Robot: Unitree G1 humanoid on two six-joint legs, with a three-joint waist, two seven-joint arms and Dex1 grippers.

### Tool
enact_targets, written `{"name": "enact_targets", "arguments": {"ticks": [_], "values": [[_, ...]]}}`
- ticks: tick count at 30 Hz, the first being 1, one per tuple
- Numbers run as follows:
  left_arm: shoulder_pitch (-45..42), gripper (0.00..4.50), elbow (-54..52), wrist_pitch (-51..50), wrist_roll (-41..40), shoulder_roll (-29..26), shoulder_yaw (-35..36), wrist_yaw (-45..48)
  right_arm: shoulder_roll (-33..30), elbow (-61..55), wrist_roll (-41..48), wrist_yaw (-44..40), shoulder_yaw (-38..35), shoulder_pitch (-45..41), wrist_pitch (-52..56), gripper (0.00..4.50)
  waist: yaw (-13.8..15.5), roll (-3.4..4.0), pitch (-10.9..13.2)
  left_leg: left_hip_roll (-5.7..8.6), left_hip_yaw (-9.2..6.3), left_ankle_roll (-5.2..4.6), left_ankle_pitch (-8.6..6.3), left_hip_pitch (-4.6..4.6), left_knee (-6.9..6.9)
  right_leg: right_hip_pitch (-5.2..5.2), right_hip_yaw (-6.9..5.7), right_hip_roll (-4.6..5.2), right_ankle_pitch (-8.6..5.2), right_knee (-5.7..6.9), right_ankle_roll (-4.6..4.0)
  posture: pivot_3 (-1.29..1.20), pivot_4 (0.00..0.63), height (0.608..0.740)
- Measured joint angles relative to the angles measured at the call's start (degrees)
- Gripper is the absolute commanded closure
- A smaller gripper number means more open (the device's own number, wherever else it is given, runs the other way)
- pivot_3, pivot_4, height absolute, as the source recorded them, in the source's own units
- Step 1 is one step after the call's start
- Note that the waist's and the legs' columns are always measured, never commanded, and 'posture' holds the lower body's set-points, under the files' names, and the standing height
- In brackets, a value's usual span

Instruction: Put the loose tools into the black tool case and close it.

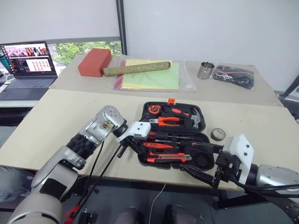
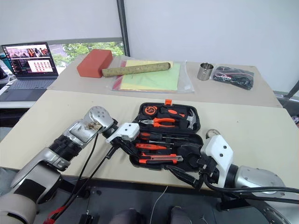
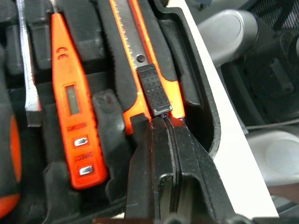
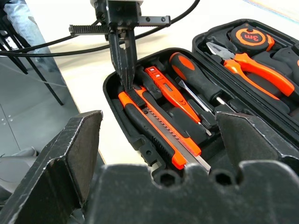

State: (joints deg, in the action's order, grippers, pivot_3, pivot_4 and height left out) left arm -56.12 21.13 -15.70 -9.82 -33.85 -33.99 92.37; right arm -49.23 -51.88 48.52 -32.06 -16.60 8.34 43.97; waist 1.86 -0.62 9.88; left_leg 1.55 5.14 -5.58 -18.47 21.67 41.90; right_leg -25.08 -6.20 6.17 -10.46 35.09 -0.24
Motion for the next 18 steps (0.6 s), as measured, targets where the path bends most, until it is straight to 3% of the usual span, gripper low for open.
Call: {"name": "enact_targets", "arguments": {"ticks": [5,12,18], "values": [[-4.43,4.47,0.92,-0.7,-2.48,2.9,1.15,-0.02,0.0,0.01,-0.15,-0.21,0.0,0.15,0.0,0.0,0.3,0.01,-0.01,0.02,0.03,-0.02,-0.01,0.0,-0.01,0.02,-0.01,-0.02,0.0,-0.04,0.0,0.0,0.15,0.74],[-3.08,4.47,1.4,4.04,3.07,8.75,-2.72,-0.12,0.01,0.02,-0.43,0.09,0.02,0.06,0.0,0.0,0.29,0.0,0.0,0.02,0.05,-0.02,-0.01,-0.01,-0.01,0.02,0.0,-0.06,0.0,-0.02,0.0,0.0,0.15,0.74],[-1.91,4.47,2.09,10.46,7.03,10.22,-4.49,-0.03,0.2,-0.34,-0.47,1.04,-0.04,2.17,0.01,0.0,0.37,-0.01,-0.05,-0.02,0.04,-0.02,-0.01,-0.09,0.0,0.08,0.04,0.01,0.01,-0.02,-0.01,0.0,0.15,0.74]]}}
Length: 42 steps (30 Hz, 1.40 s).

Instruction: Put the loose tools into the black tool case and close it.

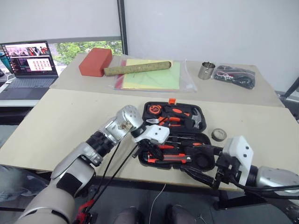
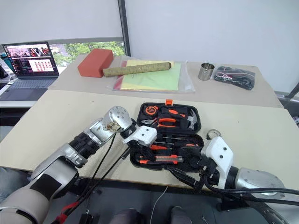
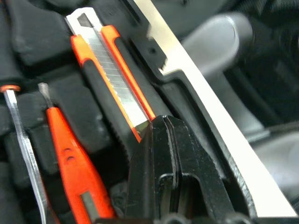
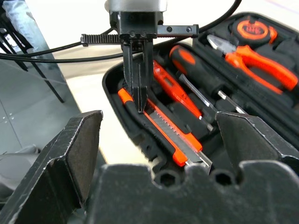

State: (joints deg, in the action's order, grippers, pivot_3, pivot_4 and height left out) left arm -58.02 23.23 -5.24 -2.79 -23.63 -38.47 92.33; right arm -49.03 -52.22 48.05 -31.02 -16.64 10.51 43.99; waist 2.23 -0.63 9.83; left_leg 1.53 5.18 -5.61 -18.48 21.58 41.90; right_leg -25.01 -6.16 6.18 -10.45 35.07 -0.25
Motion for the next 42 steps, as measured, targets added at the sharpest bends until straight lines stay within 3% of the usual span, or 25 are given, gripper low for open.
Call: {"name": "enact_targets", "arguments": {"ticks": [10,18,23,31,39,42], "values": [[0.54,4.47,4.52,3.59,3.47,3.69,1.13,-0.56,0.24,-0.25,0.11,1.21,-0.2,1.24,0.0,0.0,0.59,-0.01,-0.43,-0.03,-0.08,-0.5,-0.31,-0.48,0.03,0.63,-0.02,0.42,-0.18,-0.19,0.59,0.0,0.15,0.74],[-2.15,4.47,4.93,-4.94,-2.23,2.45,2.08,0.02,0.23,-0.03,0.47,1.16,-0.56,0.66,0.0,0.0,0.21,-0.01,-0.42,-0.01,-0.02,-0.52,-0.31,0.14,0.24,0.0,0.08,0.26,0.09,-0.08,0.2,0.0,0.15,0.74],[-2.64,4.47,8.27,-1.95,0.09,4.51,2.53,-0.52,0.23,0.32,0.45,1.16,-0.48,-0.58,0.0,0.0,0.11,-0.01,-0.42,0.08,0.0,-0.52,-0.31,0.38,0.27,-0.1,-0.05,-0.02,0.08,-0.13,0.24,0.0,0.15,0.74],[-2.52,4.47,12.13,5.5,4.01,6.33,3.36,-2.17,0.23,0.38,0.48,1.13,-0.45,-0.04,0.0,0.0,0.23,-0.01,-0.42,0.12,-0.02,-0.52,-0.33,-0.02,0.34,0.23,0.13,0.39,-0.15,-0.18,0.72,0.0,0.15,0.74],[1.4,4.47,9.85,6.87,4.22,6.43,6.95,-3.81,0.23,0.37,0.47,1.05,-0.74,0.76,0.0,0.0,0.45,0.02,-0.48,0.07,-0.07,-0.64,-0.41,-0.35,0.28,0.55,0.16,0.5,0.01,-0.23,0.42,0.0,0.15,0.74],[2.84,3.78,8.28,0.72,1.99,6.37,9.4,-4.14,-0.09,0.41,0.42,0.37,-2.45,1.86,0.0,0.0,0.39,0.02,-0.47,0.08,-0.05,-0.66,-0.41,-0.07,0.32,0.31,0.16,0.44,0.01,-0.19,0.43,0.0,0.15,0.74]]}}
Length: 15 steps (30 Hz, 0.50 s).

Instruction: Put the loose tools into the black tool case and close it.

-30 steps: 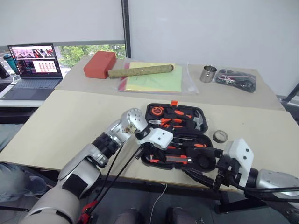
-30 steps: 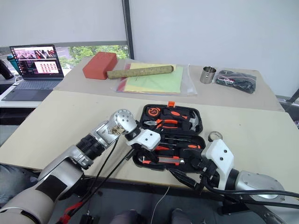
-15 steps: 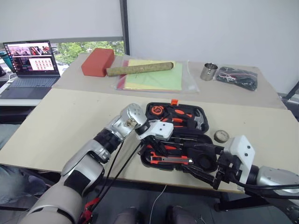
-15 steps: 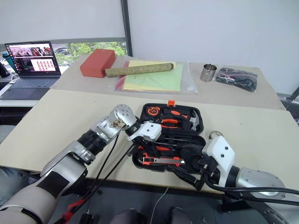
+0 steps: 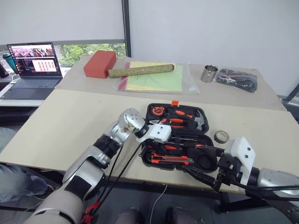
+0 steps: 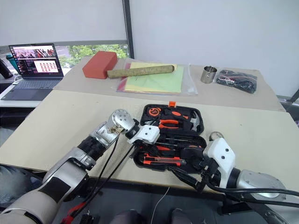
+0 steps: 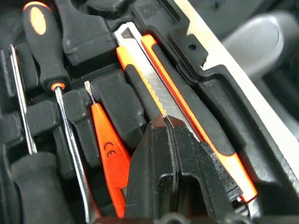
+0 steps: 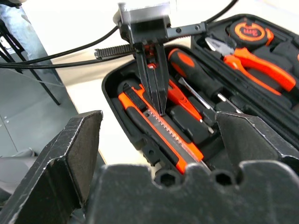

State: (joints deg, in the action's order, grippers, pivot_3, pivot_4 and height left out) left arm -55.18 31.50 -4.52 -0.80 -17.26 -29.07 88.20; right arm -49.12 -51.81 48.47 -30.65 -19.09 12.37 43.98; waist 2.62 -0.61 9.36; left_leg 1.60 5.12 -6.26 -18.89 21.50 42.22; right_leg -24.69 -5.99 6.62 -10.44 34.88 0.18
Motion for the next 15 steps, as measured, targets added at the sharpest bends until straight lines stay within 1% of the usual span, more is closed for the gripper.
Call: {"name": "enact_targets", "arguments": {"ticks": [2,3,4,5,7,9,10,11,13,15], "values": [[0.47,3.04,-2.56,-3.69,-3.1,-1.19,3.34,0.06,-0.9,0.75,-0.01,-1.1,-2.58,0.66,0.0,0.0,-0.28,-0.01,0.01,0.01,0.01,0.01,0.02,0.49,0.09,-0.44,-0.01,-0.1,0.02,0.09,-0.03,0.0,0.15,0.74],[0.54,2.65,-4.21,-5.46,-4.72,-2.24,5.24,0.24,-1.47,1.63,-0.03,-1.86,-4.15,1.1,0.01,0.0,-0.4,-0.01,0.01,0.01,0.02,0.02,0.03,0.54,0.09,-0.5,-0.04,-0.16,0.03,0.11,-0.04,0.0,0.15,0.74],[0.71,2.32,-6.25,-7.5,-6.76,-3.79,7.36,0.64,-2.54,3.1,-0.07,-2.92,-5.89,1.54,0.05,0.0,-0.48,0.0,0.01,0.01,0.02,0.04,0.04,0.51,0.08,-0.48,-0.1,-0.27,0.03,0.13,-0.05,0.0,0.15,0.74],[0.71,1.89,-8.04,-9.31,-8.51,-5.49,9.41,1.13,-3.59,4.75,-0.24,-3.97,-7.66,1.96,0.17,0.0,-0.62,0.0,0.01,0.01,0.04,0.05,0.04,0.46,0.04,-0.45,-0.16,-0.41,0.03,0.1,-0.05,0.0,0.15,0.74],[0.71,1.18,-10.75,-13.25,-11.52,-8.9,12.45,2.68,-5.81,8.89,-1.3,-6.51,-10.63,2.13,0.22,0.0,-0.89,0.02,0.01,0.02,0.1,0.08,0.06,0.27,-0.04,-0.32,-0.23,-0.44,0.01,0.09,-0.03,0.0,0.15,0.74],[0.76,0.46,-12.26,-16.82,-14.82,-10.94,15.24,3.58,-8.81,14.27,-3.38,-10.06,-11.9,2.08,0.08,0.0,-1.06,0.02,0.02,0.02,0.08,0.1,0.06,0.16,-0.04,-0.18,-0.25,-0.4,-0.05,0.07,0.06,0.0,0.15,0.74],[0.76,0.12,-12.8,-18.06,-15.82,-11.34,16.13,3.69,-9.79,16.2,-4.22,-11.29,-11.98,1.93,-0.1,0.0,-0.99,0.02,0.02,0.02,0.05,0.1,0.06,0.13,-0.02,-0.14,-0.19,-0.37,-0.19,0.06,0.29,0.0,0.15,0.74],[0.9,0.05,-13.46,-20.08,-17.58,-11.98,17.56,3.63,-11.41,20.26,-5.92,-13.18,-10.94,-0.07,-0.75,0.0,-1.03,0.02,0.02,0.02,0.08,0.1,0.06,0.06,0.01,-0.08,-0.09,-0.36,-0.23,0.05,0.36,0.0,0.15,0.74],[0.97,0.05,-14.33,-22.03,-18.98,-12.28,18.59,3.39,-12.93,24.73,-7.99,-14.71,-9.55,-3.09,-1.83,0.0,-1.17,0.03,0.03,0.04,0.1,0.1,0.06,-0.01,0.0,-0.04,0.0,-0.28,-0.23,0.06,0.38,0.0,0.15,0.74],[1.41,0.05,-15.95,-23.73,-19.99,-13.03,19.21,3.14,-14.65,31.06,-11.18,-16.19,-5.03,-9.07,-3.36,0.0,-1.59,0.02,0.05,0.04,0.09,0.13,0.07,-0.14,-0.02,0.04,0.06,-0.13,-0.23,0.05,0.35,0.0,0.15,0.74]]}}
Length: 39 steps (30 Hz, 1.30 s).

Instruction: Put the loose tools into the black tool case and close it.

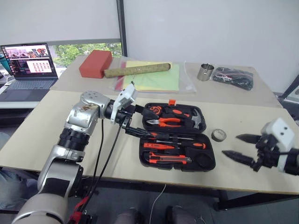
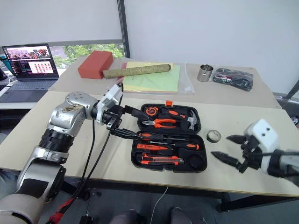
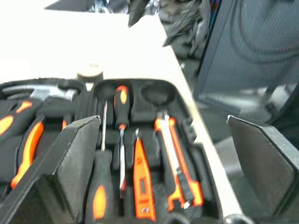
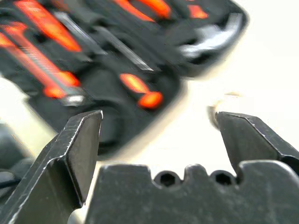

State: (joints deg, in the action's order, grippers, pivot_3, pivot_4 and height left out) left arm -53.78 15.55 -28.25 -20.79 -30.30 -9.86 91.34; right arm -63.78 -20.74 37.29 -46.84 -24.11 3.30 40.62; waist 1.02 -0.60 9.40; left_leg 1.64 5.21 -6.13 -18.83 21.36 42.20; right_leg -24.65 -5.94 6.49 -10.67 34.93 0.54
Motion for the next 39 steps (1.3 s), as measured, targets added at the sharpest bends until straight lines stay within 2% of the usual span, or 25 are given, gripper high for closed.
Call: {"name": "enact_targets", "arguments": {"ticks": [3,5,9,13,14,18,27,32,36,39], "values": [[0.89,0.05,-2.84,-1.5,-1.36,-0.85,0.29,-0.85,-0.79,8.19,-5.28,-1.85,7.96,-8.28,-2.33,0.0,-0.38,0.03,0.02,0.0,0.0,0.11,0.06,-0.08,-0.16,-0.02,0.06,0.03,0.1,0.01,-0.31,0.0,0.15,0.74],[2.38,0.05,-5.67,-2.22,-1.79,-1.43,0.82,-2.56,-0.59,14.25,-10.93,-3.2,16.04,-15.59,-4.41,0.0,-0.57,0.12,0.08,0.0,0.06,0.2,0.1,-0.13,-0.3,-0.07,0.09,0.02,0.13,0.04,-0.46,0.0,0.15,0.74],[4.89,0.05,-9.33,-3.52,-2.05,-2.49,0.98,-4.96,2.58,24.62,-20.44,-4.91,27.56,-26.44,-7.73,0.0,-0.98,0.16,0.14,-0.01,0.05,0.36,0.2,-0.12,-0.44,-0.12,-0.01,-0.04,0.07,0.05,-0.57,0.0,0.15,0.74],[5.6,0.05,-10.89,-4.03,-2.07,-3.55,0.99,-6.16,5.92,29.96,-24.89,-6.65,31.94,-30.13,-10.97,0.0,-0.73,0.28,0.21,-0.01,0.03,0.41,0.23,-0.06,-0.47,-0.11,-0.22,-0.09,0.05,0.05,-0.58,0.0,0.15,0.74],[5.62,0.01,-11.07,-4.15,-2.07,-3.73,0.99,-6.46,6.64,30.77,-25.51,-7.18,32.54,-30.87,-11.51,0.25,-0.73,0.29,0.22,-0.01,0.04,0.41,0.23,-0.06,-0.46,-0.09,-0.24,-0.11,0.05,0.04,-0.58,0.0,0.15,0.74],[5.64,0.0,-11.06,-4.09,-2.03,-4.24,0.98,-6.94,8.73,32.2,-27.38,-8.49,33.12,-32.63,-12.8,1.35,-0.77,0.31,0.23,0.01,0.0,0.41,0.23,-0.07,-0.46,-0.04,-0.3,-0.13,0.05,0.04,-0.57,0.0,0.15,0.74],[5.61,0.0,-10.01,-2.86,-1.77,-4.19,0.2,-6.96,11.38,36.53,-30.47,-9.4,33.79,-33.89,-14.05,4.4,-0.93,0.36,0.26,0.01,-0.02,0.47,0.26,-0.08,-0.46,-0.02,-0.51,-0.15,0.05,0.04,-0.57,0.0,0.15,0.74],[5.4,0.0,-9.27,-1.6,-1.22,-4.36,-1.5,-5.42,10.04,32.78,-26.28,-12.46,28.71,-32.71,-10.87,4.4,-0.91,0.56,0.38,0.01,-0.05,0.5,0.28,-0.07,-0.46,0.0,-0.74,-0.06,0.05,0.05,-0.58,0.0,0.15,0.74],[5.78,0.0,-8.82,0.98,0.2,-4.85,-2.87,-4.08,7.03,17.51,-17.82,-16.6,22.11,-27.58,-4.65,4.4,-0.84,0.62,0.42,-0.07,-0.18,0.52,0.29,-0.08,-0.46,0.05,-0.8,0.03,0.04,0.02,-0.62,0.0,0.15,0.74],[5.98,0.0,-8.44,2.12,0.47,-4.9,-3.4,-3.74,6.27,5.97,-12.74,-16.67,20.0,-22.93,1.55,4.4,-0.69,0.62,0.42,-0.11,-0.23,0.52,0.28,-0.11,-0.44,0.13,-0.85,0.05,0.04,0.0,-0.62,0.0,0.15,0.74]]}}
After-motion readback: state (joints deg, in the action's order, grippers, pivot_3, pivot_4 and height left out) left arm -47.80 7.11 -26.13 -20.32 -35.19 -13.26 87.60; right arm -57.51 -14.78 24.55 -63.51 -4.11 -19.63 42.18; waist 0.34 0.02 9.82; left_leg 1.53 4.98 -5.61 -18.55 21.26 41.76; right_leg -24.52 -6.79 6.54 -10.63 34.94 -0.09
